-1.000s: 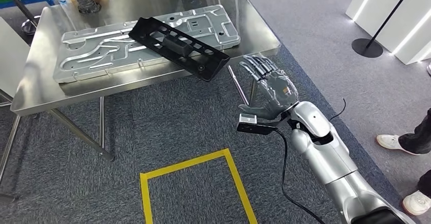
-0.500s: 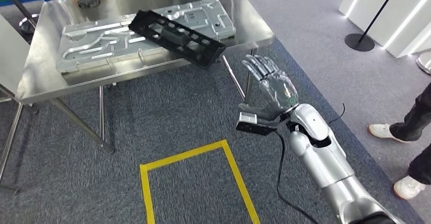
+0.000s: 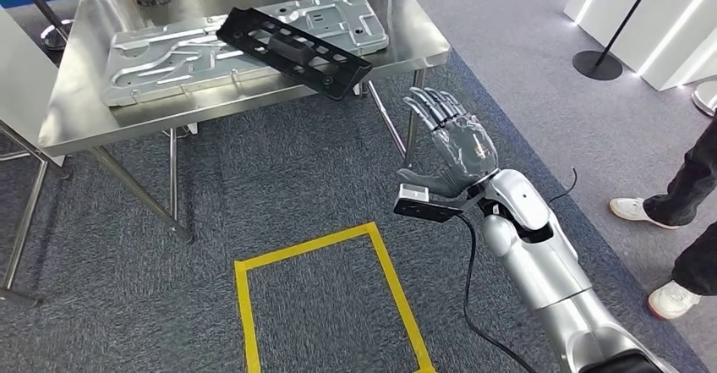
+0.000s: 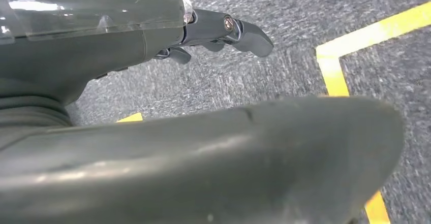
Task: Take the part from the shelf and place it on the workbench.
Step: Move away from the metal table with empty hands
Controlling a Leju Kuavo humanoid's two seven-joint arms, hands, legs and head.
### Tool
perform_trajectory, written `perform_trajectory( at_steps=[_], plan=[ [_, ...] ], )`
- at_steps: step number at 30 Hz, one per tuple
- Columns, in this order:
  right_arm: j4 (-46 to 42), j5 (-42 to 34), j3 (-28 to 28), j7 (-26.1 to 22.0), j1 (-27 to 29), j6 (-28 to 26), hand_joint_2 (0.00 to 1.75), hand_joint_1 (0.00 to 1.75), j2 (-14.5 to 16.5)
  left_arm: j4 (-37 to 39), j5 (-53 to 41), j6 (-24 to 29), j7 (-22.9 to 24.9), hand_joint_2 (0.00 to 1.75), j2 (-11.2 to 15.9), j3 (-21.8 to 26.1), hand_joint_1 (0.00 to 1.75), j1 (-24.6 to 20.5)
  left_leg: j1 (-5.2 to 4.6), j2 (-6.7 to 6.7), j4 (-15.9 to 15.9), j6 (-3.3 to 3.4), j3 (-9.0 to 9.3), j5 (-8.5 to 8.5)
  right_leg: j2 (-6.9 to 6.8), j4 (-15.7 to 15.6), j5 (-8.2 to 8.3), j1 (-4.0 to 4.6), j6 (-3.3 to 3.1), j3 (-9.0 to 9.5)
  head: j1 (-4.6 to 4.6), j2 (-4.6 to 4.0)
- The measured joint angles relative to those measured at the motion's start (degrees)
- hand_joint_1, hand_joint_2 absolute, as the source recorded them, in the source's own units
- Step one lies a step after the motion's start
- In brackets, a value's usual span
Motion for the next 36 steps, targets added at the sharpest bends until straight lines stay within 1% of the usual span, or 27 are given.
perform_trajectory(
  at_steps=[1,2,3,4,5,6,8,9,10,11,13,14,15,17,19,21,23,24,25,26,28,29,30,32,34,35,36],
  plan=[
    [-0.1,0.0,0.0,0.0,0.1,0.0,0.00,0.00,0.0,0.0,0.0,0.0,0.0,0.00,0.0,0.0,0.00,-0.1,-0.28,0.03,-1.4,0.27,0.61,-0.34,-0.11,-0.3,0.43,-0.19,0.39,-0.10,0.01,0.00],
    [-0.1,0.0,0.0,0.0,0.1,0.0,0.00,0.00,0.0,0.0,0.0,0.1,0.0,0.00,0.0,0.0,0.00,-0.1,-0.53,-0.01,-2.4,0.51,0.70,0.06,-0.19,-0.7,0.93,-0.39,0.77,-0.09,0.00,0.00],
    [-0.1,0.0,-0.1,0.0,0.2,0.0,0.00,0.00,0.0,0.0,-0.1,0.1,0.0,0.00,0.1,0.0,0.00,-0.1,-0.56,0.11,-3.5,0.66,0.87,0.82,-0.23,-1.1,1.29,-0.51,1.08,-0.07,0.00,0.00],
    [-0.1,0.0,-0.1,0.0,0.2,0.0,0.00,0.00,0.0,0.0,0.0,0.1,0.0,0.00,0.1,0.0,0.00,-0.1,-0.46,0.27,-4.6,0.82,1.09,1.71,-0.24,-1.0,1.00,-0.53,1.31,-0.24,0.00,0.00],
    [-0.2,0.0,-0.1,0.0,0.2,0.0,0.00,0.00,0.1,0.0,0.0,0.1,0.0,0.00,0.1,0.0,0.00,0.0,-0.33,0.46,-5.7,0.85,1.22,2.59,-0.24,0.3,-0.14,-0.50,1.50,-0.84,0.00,0.00],
    [-0.1,0.0,-0.1,0.0,0.2,0.0,0.00,0.00,0.2,0.0,0.0,0.1,0.0,0.00,0.0,0.0,0.00,0.0,-0.18,0.64,-6.2,0.74,1.15,3.22,-0.24,2.8,-1.98,-0.50,1.66,-1.98,0.01,0.00],
    [-0.1,0.0,-0.1,0.0,0.6,0.0,0.00,0.00,0.6,0.0,0.0,0.0,0.0,0.00,0.0,0.0,0.00,0.0,-0.22,0.73,-5.9,0.69,0.19,3.68,-0.24,10.2,-6.07,-0.47,2.05,-5.05,0.01,0.00],
    [-0.1,0.0,-0.2,0.0,0.9,0.0,0.00,0.00,0.7,0.0,0.0,-0.1,0.0,0.00,0.0,0.0,0.00,0.0,-0.20,0.76,-5.4,0.61,-0.37,3.70,-0.26,12.8,-7.03,-0.50,2.28,-5.94,0.01,0.00],
    [-0.1,0.0,-0.2,0.1,1.1,-0.1,0.00,0.00,0.8,0.0,0.1,-0.1,0.0,0.00,-0.1,0.0,0.00,0.1,-0.14,0.79,-4.8,0.51,-0.97,3.65,-0.28,13.4,-6.98,-0.57,2.51,-5.87,0.01,0.00],
    [-0.1,0.0,-0.2,0.1,1.3,-0.1,0.00,0.00,0.9,0.0,0.1,-0.2,0.0,0.00,-0.1,0.0,0.00,0.1,-0.04,0.80,-3.9,0.36,-1.60,3.52,-0.30,11.7,-6.00,-0.67,2.76,-4.61,0.01,0.00],
    [-0.1,0.0,-0.2,0.1,1.4,-0.2,0.00,0.00,0.9,0.0,0.3,-0.3,0.0,0.00,-0.2,0.0,0.00,0.1,0.12,0.75,-2.0,-0.22,-2.91,2.99,-0.17,5.3,-3.63,-0.80,3.05,-0.66,0.01,0.00],
    [-0.1,0.0,-0.3,0.1,1.5,-0.2,0.00,0.00,0.9,0.0,0.3,-0.3,0.0,0.00,-0.2,0.0,0.00,0.1,0.12,0.66,-0.8,-0.52,-3.58,2.70,0.01,2.9,-2.91,-0.82,2.71,0.57,0.00,0.00],
    [-0.1,0.0,-0.4,0.1,1.6,-0.3,0.00,0.00,1.0,0.0,0.4,-0.3,0.0,0.00,-0.2,0.0,0.00,0.1,0.13,0.55,0.1,-0.79,-4.11,2.52,0.18,1.9,-2.65,-0.74,2.21,0.97,-0.01,0.00],
    [-0.1,0.0,-0.5,0.1,1.7,-0.4,0.00,0.00,1.0,0.0,0.5,-0.4,0.0,0.00,-0.2,0.0,0.00,0.2,0.15,0.41,1.0,-1.16,-4.82,2.56,0.32,2.0,-2.32,-0.52,1.00,0.41,-0.01,0.00],
    [-0.1,0.0,-0.5,0.1,1.7,-0.4,0.00,0.00,1.0,0.0,0.5,-0.4,0.0,0.00,-0.2,0.0,0.00,0.2,0.33,0.31,1.8,-1.60,-5.37,1.82,0.29,2.0,-1.86,-0.48,0.26,0.01,-0.01,-0.01],
    [-0.1,0.0,-0.5,0.1,1.6,-0.4,0.00,0.00,0.9,0.0,0.4,-0.3,0.0,0.00,-0.2,0.0,0.00,0.3,0.72,0.11,5.9,-2.20,-6.85,-1.34,0.32,1.9,-1.41,-0.57,-0.35,-0.53,-0.01,-0.01],
    [-0.1,0.0,-0.5,0.1,1.5,-0.3,0.00,0.00,0.9,0.0,0.2,-0.2,0.0,0.00,-0.2,0.0,0.00,0.3,1.14,-0.03,13.2,-2.61,-9.29,-5.37,0.35,1.8,-0.92,-0.41,-0.63,-1.23,-0.02,0.00],
    [-0.1,-0.1,-0.6,0.1,1.5,-0.3,0.00,0.00,0.9,0.0,0.1,-0.1,0.0,0.00,-0.2,0.0,0.00,0.3,1.25,-0.07,16.1,-2.61,-10.08,-6.57,0.35,1.8,-0.61,-0.27,-0.67,-1.59,-0.02,0.00],
    [-0.1,-0.2,-0.6,0.1,1.5,-0.3,0.00,0.00,0.9,0.0,0.1,0.0,0.0,0.00,-0.2,0.0,0.00,0.3,1.26,-0.12,17.3,-2.42,-10.03,-6.88,0.35,1.8,-0.27,-0.13,-0.68,-1.95,-0.02,0.00],
    [-0.1,-0.3,-0.6,0.1,1.5,-0.2,0.00,0.00,0.9,0.0,0.0,0.0,0.0,0.00,-0.2,0.0,0.00,0.3,1.16,-0.17,16.1,-2.04,-8.94,-6.29,0.35,1.8,0.08,0.04,-0.70,-2.29,-0.02,-0.01],
    [-0.2,-0.4,-0.8,0.0,1.4,-0.2,0.00,0.00,0.9,0.0,0.0,0.1,0.0,0.00,-0.2,0.0,0.00,0.3,0.46,-0.01,8.2,-0.55,-3.81,-3.77,0.31,1.8,0.85,0.24,-0.70,-2.86,-0.02,-0.01],
    [-0.2,-0.4,-0.9,0.0,1.4,-0.2,0.00,0.00,0.8,0.0,-0.1,0.2,0.0,0.00,-0.1,0.0,0.00,0.2,0.02,0.37,4.0,0.11,-1.39,-3.02,0.22,1.7,1.21,0.31,-0.56,-3.01,-0.01,-0.01],
    [-0.3,-0.5,-1.0,0.0,1.3,-0.1,0.00,0.00,0.8,0.0,-0.2,0.2,0.0,0.00,0.0,0.0,0.00,0.0,-0.47,0.74,0.9,0.61,0.34,-2.59,0.12,1.5,1.58,0.23,-0.30,-3.11,-0.01,0.00],
    [-0.3,-0.5,-1.1,0.0,1.4,0.0,0.00,0.00,0.6,0.0,-0.3,0.2,0.1,0.00,0.0,0.0,0.00,-0.2,-1.08,1.10,-1.2,1.02,0.99,-2.32,-0.22,0.8,2.41,-0.12,0.45,-3.10,0.00,-0.01],
    [-0.4,-0.5,-1.1,0.0,1.4,0.0,0.00,0.00,0.6,0.0,-0.4,0.2,0.0,0.00,0.1,0.0,0.00,-0.1,-1.14,1.06,-3.0,1.36,1.25,-0.65,-0.46,-0.1,3.18,-0.30,1.04,-3.01,0.00,-0.02],
    [-0.4,-0.5,-1.2,0.0,1.4,0.0,0.00,0.00,0.7,0.0,-0.4,0.2,0.0,0.00,0.2,0.0,0.00,-0.1,-0.98,1.17,-4.1,1.52,1.42,0.39,-0.48,0.5,2.52,-0.23,1.25,-3.30,0.00,-0.01],
    [-0.4,-0.7,-1.3,0.2,1.5,0.1,0.00,0.00,0.8,0.0,-0.4,0.2,0.0,0.00,0.2,0.0,0.00,0.0,-0.77,1.28,-5.0,1.52,1.47,1.41,-0.46,2.3,0.99,-0.12,1.46,-4.06,0.00,-0.01]
  ],
)
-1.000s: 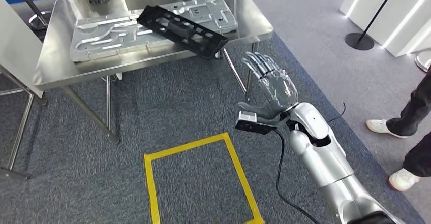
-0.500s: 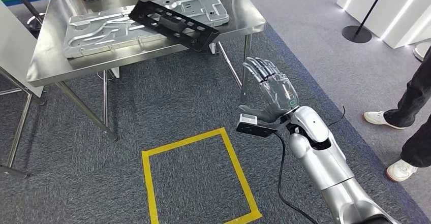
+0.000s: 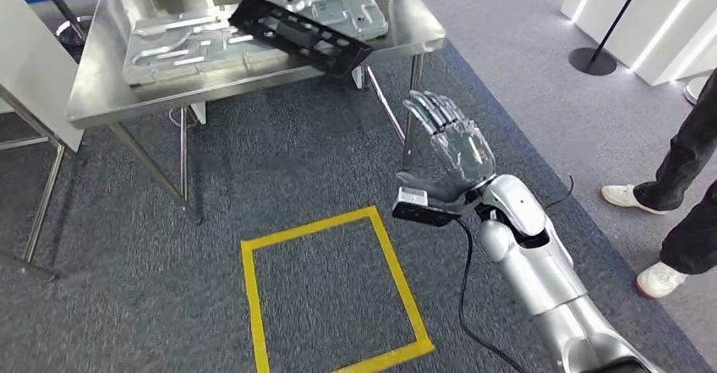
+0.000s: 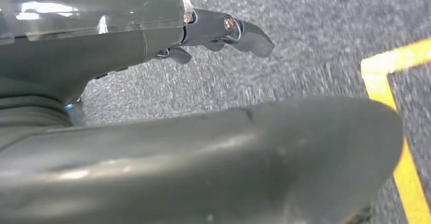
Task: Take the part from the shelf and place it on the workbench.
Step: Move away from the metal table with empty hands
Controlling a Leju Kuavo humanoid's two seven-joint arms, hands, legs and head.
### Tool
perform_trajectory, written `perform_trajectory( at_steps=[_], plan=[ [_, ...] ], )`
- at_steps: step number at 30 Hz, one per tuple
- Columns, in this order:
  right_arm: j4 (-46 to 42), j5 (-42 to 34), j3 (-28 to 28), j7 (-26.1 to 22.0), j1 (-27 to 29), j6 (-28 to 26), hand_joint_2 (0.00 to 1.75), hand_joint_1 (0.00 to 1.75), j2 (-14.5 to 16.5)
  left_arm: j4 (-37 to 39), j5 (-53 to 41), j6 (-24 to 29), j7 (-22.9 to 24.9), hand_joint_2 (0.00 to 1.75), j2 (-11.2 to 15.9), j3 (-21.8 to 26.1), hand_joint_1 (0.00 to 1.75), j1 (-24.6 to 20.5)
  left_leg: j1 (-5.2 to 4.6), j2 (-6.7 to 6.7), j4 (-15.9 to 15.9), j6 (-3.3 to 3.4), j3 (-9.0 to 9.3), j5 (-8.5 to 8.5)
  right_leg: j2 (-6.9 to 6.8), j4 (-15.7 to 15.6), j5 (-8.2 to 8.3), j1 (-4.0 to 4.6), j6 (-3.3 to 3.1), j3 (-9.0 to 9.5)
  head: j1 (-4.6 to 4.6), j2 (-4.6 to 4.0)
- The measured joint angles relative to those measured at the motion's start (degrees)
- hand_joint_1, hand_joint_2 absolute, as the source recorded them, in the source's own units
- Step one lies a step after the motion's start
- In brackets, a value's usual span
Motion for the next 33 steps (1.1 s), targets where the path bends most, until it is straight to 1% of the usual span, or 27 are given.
perform_trajectory(
  at_steps=[2,3,4,5,6,7,8,9,10,12,14,15,16,18,19,20,21,22,23,24,25,26,27,29,30,31,33],
  plan=[
    [0.2,-0.9,-0.6,0.9,0.5,0.0,0.00,0.00,0.3,0.0,0.2,0.0,-0.1,0.00,0.0,0.0,0.00,0.1,0.19,0.13,-0.4,-0.10,-0.62,1.03,0.03,6.9,-4.68,0.00,0.45,-2.51,0.00,0.01],
    [0.4,-1.7,-1.1,1.6,1.1,0.0,0.00,0.00,0.5,0.0,0.3,0.1,-0.2,0.00,-0.1,0.0,0.00,0.1,0.23,0.14,-0.1,-0.25,-1.08,1.22,0.02,10.0,-6.33,-0.06,0.73,-3.52,0.00,0.01],
    [0.8,-2.9,-1.9,2.2,2.1,0.2,0.00,0.00,0.7,0.0,0.6,0.1,-0.3,0.00,-0.2,0.0,0.00,0.2,0.34,0.15,0.2,-0.35,-1.55,1.27,-0.01,11.5,-6.98,-0.17,1.06,-3.68,0.00,0.00],
    [1.5,-4.4,-3.0,2.6,3.2,0.3,0.00,0.00,1.0,0.0,0.7,0.2,-0.3,0.00,-0.2,0.1,0.00,0.3,0.51,0.14,0.7,-0.51,-2.03,1.24,-0.04,10.9,-6.62,-0.31,1.43,-2.73,0.01,0.00],
    [2.8,-5.9,-4.5,2.6,4.4,0.3,0.00,0.00,1.4,0.0,0.8,0.2,-0.3,0.00,-0.3,0.1,0.00,0.4,0.74,0.11,1.4,-0.74,-2.51,1.09,-0.08,8.1,-5.54,-0.53,1.82,-0.74,0.01,0.00],
    [4.5,-7.4,-6.4,2.4,5.6,0.3,0.00,0.00,1.9,0.0,0.9,0.3,-0.3,0.00,-0.5,0.1,0.00,0.5,0.97,0.08,2.2,-1.09,-3.04,0.80,-0.10,4.4,-4.51,-0.77,2.08,1.56,0.00,0.00],
    [6.7,-8.9,-8.3,2.1,6.7,0.1,0.00,0.00,2.5,0.0,0.9,0.4,-0.3,0.00,-0.6,0.1,0.00,0.6,1.07,-0.02,3.3,-1.54,-3.57,0.34,0.03,1.3,-3.76,-0.89,2.09,3.39,0.01,0.01],
    [9.3,-10.1,-10.2,1.7,7.9,-0.1,0.00,0.00,3.0,0.0,0.8,0.5,-0.2,0.00,-0.6,0.2,0.00,0.6,1.10,-0.16,4.2,-1.93,-3.99,-0.15,0.17,-0.5,-3.47,-0.88,1.59,4.48,-0.01,0.01],
    [12.3,-11.3,-12.0,1.4,9.1,-0.4,0.00,0.00,3.4,0.0,0.8,0.6,0.0,0.00,-0.7,0.2,0.00,0.6,1.08,-0.30,4.9,-2.25,-4.24,-0.60,0.27,-1.1,-3.60,-0.74,0.92,4.82,-0.02,0.01],
    [18.6,-14.0,-15.0,0.6,11.4,-0.6,0.00,0.00,3.7,0.0,0.6,0.7,0.4,0.00,-0.8,0.2,0.00,0.5,1.11,-0.57,5.4,-2.55,-4.34,-1.07,0.27,-0.6,-3.69,-0.49,-0.38,4.86,-0.04,0.01],
    [25.4,-17.4,-17.8,-0.2,12.8,-0.3,0.00,0.00,3.8,0.0,0.4,0.7,0.9,0.87,-0.9,0.2,0.00,0.5,1.34,-0.84,6.7,-2.96,-4.81,-2.01,0.08,-0.7,-3.64,-0.56,-0.89,4.92,-0.04,0.01],
    [29.3,-19.4,-19.2,-0.2,13.3,-0.1,0.00,0.00,3.8,0.0,0.2,0.7,1.1,1.31,-1.0,0.2,0.00,0.5,1.51,-0.99,8.6,-3.25,-5.68,-3.25,0.01,-0.7,-3.60,-0.65,-1.09,4.93,-0.04,0.01],
    [33.4,-21.5,-20.8,0.5,13.8,0.2,0.00,0.00,3.8,0.0,0.0,0.7,1.4,1.75,-1.1,0.2,0.00,0.5,1.68,-1.13,11.6,-3.55,-6.99,-4.94,-0.12,-0.8,-3.62,-0.63,-1.20,4.96,-0.04,0.01],
    [41.9,-26.6,-24.5,5.2,15.5,1.7,0.87,0.00,3.8,0.0,-0.6,0.8,1.8,1.75,-1.3,0.1,0.00,0.4,1.95,-1.30,18.8,-4.01,-10.37,-8.13,-0.70,-0.8,-3.80,-0.57,-1.32,5.03,-0.04,0.01],
    [45.7,-29.2,-26.5,8.5,16.9,3.1,1.31,0.00,3.8,0.0,-0.9,0.8,2.0,1.31,-1.4,0.0,0.00,0.4,2.02,-1.37,20.8,-4.11,-11.44,-8.62,-1.15,-0.8,-3.93,-0.54,-1.34,5.12,-0.04,0.01],
    [49.1,-31.6,-28.4,11.8,18.5,4.4,1.75,0.00,3.8,0.0,-1.2,0.8,2.2,0.87,-1.5,-0.2,0.00,0.5,2.05,-1.42,21.0,-4.12,-11.58,-8.05,-1.60,-0.8,-4.07,-0.53,-1.36,5.21,-0.04,0.01],
    [52.0,-33.4,-30.2,14.7,20.1,5.4,1.75,0.00,3.9,0.0,-1.3,0.9,2.2,0.44,-1.6,-0.3,0.00,0.5,2.03,-1.45,18.8,-4.00,-10.63,-6.49,-1.92,-0.8,-4.16,-0.55,-1.36,5.32,-0.04,0.01],
    [54.6,-34.5,-31.6,17.2,21.4,6.0,1.75,0.00,4.0,0.0,-1.5,1.1,2.3,0.44,-1.7,-0.4,0.00,0.5,1.97,-1.47,15.1,-3.75,-8.88,-4.39,-2.11,-0.8,-4.22,-0.59,-1.36,5.41,-0.04,0.01],
    [56.8,-35.2,-32.8,19.2,22.4,6.2,1.31,0.00,4.1,0.0,-1.5,1.4,2.3,0.87,-1.8,-0.4,0.00,0.4,1.84,-1.48,11.1,-3.43,-6.99,-2.67,-2.20,-0.9,-4.24,-0.66,-1.33,5.48,-0.04,0.01],
    [58.7,-35.4,-33.5,20.8,23.2,6.2,0.87,0.00,4.3,0.0,-1.6,1.7,2.3,1.31,-1.8,-0.4,0.00,0.2,1.60,-1.48,7.7,-3.15,-5.46,-1.57,-2.22,-1.0,-4.20,-0.77,-1.14,5.54,-0.04,0.01],
    [60.4,-35.4,-34.1,21.9,23.9,6.0,0.44,0.00,4.4,0.0,-1.5,2.2,2.3,1.75,-1.9,-0.4,0.00,-0.1,1.32,-1.50,5.7,-2.88,-4.56,-1.13,-2.27,-1.1,-4.14,-0.91,-0.85,5.59,-0.04,0.01],
    [61.8,-35.3,-34.5,22.5,24.5,5.7,0.00,0.00,4.5,0.0,-1.5,2.9,2.3,1.75,-2.0,-0.5,0.00,-0.2,1.04,-1.54,4.8,-2.71,-4.26,-1.20,-2.34,-1.3,-4.03,-1.06,-0.49,5.67,-0.04,0.01],
    [63.1,-35.0,-34.8,22.7,25.0,5.3,0.00,0.00,4.7,0.0,-1.5,3.5,2.5,1.75,-2.1,-0.5,0.00,-0.3,0.82,-1.60,4.3,-2.49,-4.15,-1.08,-2.40,-1.6,-3.85,-1.17,-0.04,5.82,-0.04,0.01],
    [64.8,-33.7,-35.1,22.3,25.3,4.6,0.87,0.00,5.2,0.0,-1.2,4.6,3.4,1.75,-2.4,-0.4,0.00,-0.3,0.95,-1.79,2.7,-1.98,-3.26,-0.06,-2.22,-1.8,-3.88,-1.26,0.54,6.19,-0.04,0.01],
    [65.4,-33.0,-35.2,21.9,25.3,4.5,1.31,0.00,5.6,0.0,-1.0,4.9,4.1,1.75,-2.5,-0.4,0.00,-0.3,1.03,-1.86,1.8,-1.65,-2.78,0.54,-1.95,-0.9,-4.72,-1.24,0.63,5.91,-0.04,0.00],
    [65.9,-32.5,-35.2,21.5,25.3,4.7,1.75,0.00,6.0,0.0,-0.8,5.1,4.7,1.75,-2.6,-0.3,0.00,-0.4,1.09,-1.91,1.2,-1.44,-2.43,1.01,-1.63,1.3,-6.30,-1.24,0.59,5.03,-0.04,0.00],
    [66.8,-32.1,-35.3,19.8,25.3,6.3,1.75,0.00,6.9,0.0,-0.4,5.1,5.8,1.75,-2.6,-0.1,0.00,-0.5,0.81,-2.02,1.2,-1.11,-2.56,1.19,-1.17,8.3,-10.17,-1.19,0.49,2.10,-0.03,0.00]
  ],
)
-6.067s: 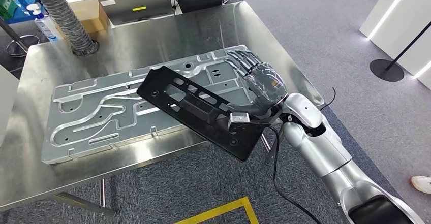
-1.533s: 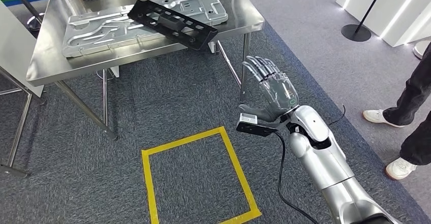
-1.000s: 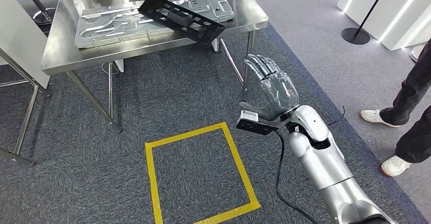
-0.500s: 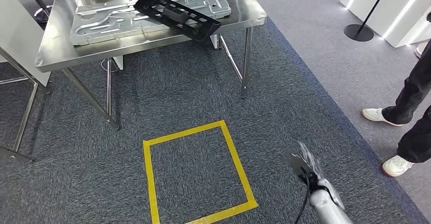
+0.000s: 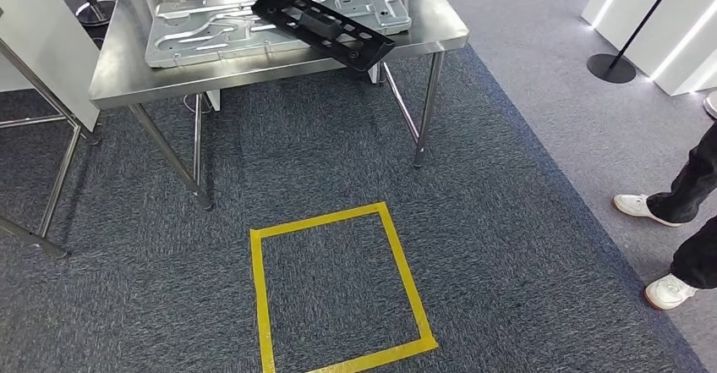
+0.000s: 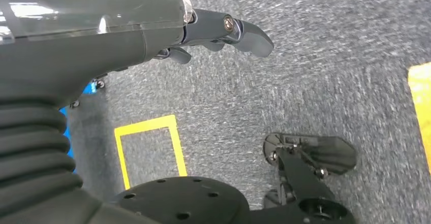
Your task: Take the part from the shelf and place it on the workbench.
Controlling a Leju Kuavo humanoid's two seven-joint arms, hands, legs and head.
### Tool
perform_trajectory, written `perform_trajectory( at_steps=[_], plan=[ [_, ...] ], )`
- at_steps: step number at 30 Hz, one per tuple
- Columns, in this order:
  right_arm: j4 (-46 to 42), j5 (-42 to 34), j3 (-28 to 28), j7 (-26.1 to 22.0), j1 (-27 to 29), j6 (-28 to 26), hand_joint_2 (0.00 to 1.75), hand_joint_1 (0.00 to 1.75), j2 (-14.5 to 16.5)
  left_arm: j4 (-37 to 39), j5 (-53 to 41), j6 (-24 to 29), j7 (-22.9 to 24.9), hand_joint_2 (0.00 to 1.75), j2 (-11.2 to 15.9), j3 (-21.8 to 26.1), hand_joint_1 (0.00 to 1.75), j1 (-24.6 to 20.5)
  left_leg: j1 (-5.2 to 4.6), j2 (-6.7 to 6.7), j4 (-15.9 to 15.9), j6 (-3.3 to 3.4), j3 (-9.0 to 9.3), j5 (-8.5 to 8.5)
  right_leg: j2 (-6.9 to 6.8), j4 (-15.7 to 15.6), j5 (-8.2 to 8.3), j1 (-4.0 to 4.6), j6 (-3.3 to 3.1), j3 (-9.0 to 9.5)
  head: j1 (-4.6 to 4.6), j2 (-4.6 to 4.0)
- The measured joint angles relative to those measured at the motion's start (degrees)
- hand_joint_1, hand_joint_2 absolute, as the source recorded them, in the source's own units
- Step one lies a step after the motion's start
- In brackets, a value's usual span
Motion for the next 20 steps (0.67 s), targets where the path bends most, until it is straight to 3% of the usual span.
perform_trajectory(
  at_steps=[1,2,4,6,7,11,13,15,16,17,18,20],
  plan=[
    [0.3,0.0,-0.1,-1.3,0.0,1.1,1.75,0.00,0.5,0.0,0.1,-0.1,0.5,1.75,0.0,0.1,0.00,0.0,-0.13,-0.06,0.2,0.04,-0.15,-0.05,0.08,2.7,-1.03,0.03,0.04,-1.03,0.00,0.01],
    [0.5,-0.1,-0.1,-2.6,0.2,2.3,1.75,0.00,1.2,-0.1,0.3,-0.2,0.9,1.75,0.0,0.0,0.00,0.0,-0.23,-0.10,0.5,0.05,-0.29,-0.15,0.11,3.4,-0.96,0.05,0.11,-1.10,0.00,0.01],
    [0.9,-0.6,-0.1,-4.3,0.6,3.6,1.75,0.00,2.6,-0.6,1.4,-0.5,1.2,1.75,0.2,-1.1,0.00,0.0,-0.24,-0.22,1.6,-0.16,-0.69,-0.57,0.11,-1.2,1.66,0.00,0.23,1.79,0.00,0.01],
    [1.1,-1.6,-0.1,-4.9,1.2,3.9,1.75,0.00,4.1,-1.5,3.5,-0.9,1.3,1.75,0.4,-2.8,0.00,0.0,-0.26,-0.43,3.3,-0.77,-1.40,-1.42,0.29,-6.8,3.41,0.07,-0.10,4.94,0.01,0.01],
    [1.1,-2.2,0.0,-5.0,1.6,3.9,1.75,0.00,4.8,-1.9,4.9,-1.1,1.2,1.75,0.6,-3.8,0.00,0.0,-0.31,-0.51,4.1,-1.09,-1.73,-1.83,0.40,-8.1,3.56,0.16,-0.42,5.61,0.01,0.01],
    [1.2,-4.9,0.8,-5.1,2.9,3.9,1.75,0.00,6.4,-3.3,10.7,-1.9,1.1,1.75,1.5,-8.2,0.00,0.7,-0.19,-0.60,5.2,-2.15,-2.10,-2.62,0.48,-8.3,3.52,0.41,-1.83,5.60,-0.01,0.01],
    [0.9,-6.1,1.3,-5.3,3.2,4.0,0.87,0.00,6.5,-3.5,13.4,-2.3,1.0,0.87,1.9,-10.4,0.00,1.4,0.11,-0.58,8.7,-2.93,-3.43,-4.98,0.40,-8.5,3.69,0.23,-2.22,5.57,-0.01,0.01],
    [0.2,-7.4,1.9,-5.4,3.3,4.0,0.00,0.00,6.3,-3.6,16.2,-2.7,0.9,0.00,2.0,-12.7,0.00,2.4,0.51,-0.57,15.6,-3.56,-6.52,-8.67,0.38,-8.5,3.72,0.32,-2.37,5.49,-0.01,0.00],
    [-0.3,-8.1,2.3,-5.5,3.3,4.0,0.00,0.00,6.1,-3.6,17.7,-3.0,0.9,0.00,2.1,-13.9,0.00,3.0,0.69,-0.57,18.7,-3.71,-7.98,-9.80,0.36,-8.5,3.72,0.41,-2.39,5.46,-0.01,0.00],
    [-1.0,-8.7,2.6,-5.5,3.3,4.0,0.00,0.00,6.0,-3.6,19.1,-3.2,0.8,0.00,2.1,-15.0,0.00,3.8,0.78,-0.57,20.2,-3.71,-8.70,-9.89,0.35,-8.5,3.71,0.51,-2.40,5.48,-0.01,0.00],
    [-1.7,-9.4,3.0,-5.6,3.3,4.1,0.00,0.00,5.9,-3.5,20.5,-3.4,0.8,0.00,2.2,-16.2,0.00,4.6,0.82,-0.57,19.6,-3.57,-8.46,-8.92,0.35,-8.5,3.70,0.60,-2.40,5.52,-0.01,0.00],
    [-3.0,-10.3,3.6,-5.6,3.1,4.1,0.00,0.00,5.8,-3.5,22.6,-3.7,0.7,0.00,2.3,-17.9,0.00,5.8,0.74,-0.57,15.3,-3.10,-6.50,-6.06,0.39,-8.5,3.70,0.70,-2.39,5.61,-0.01,0.00]
  ],
)
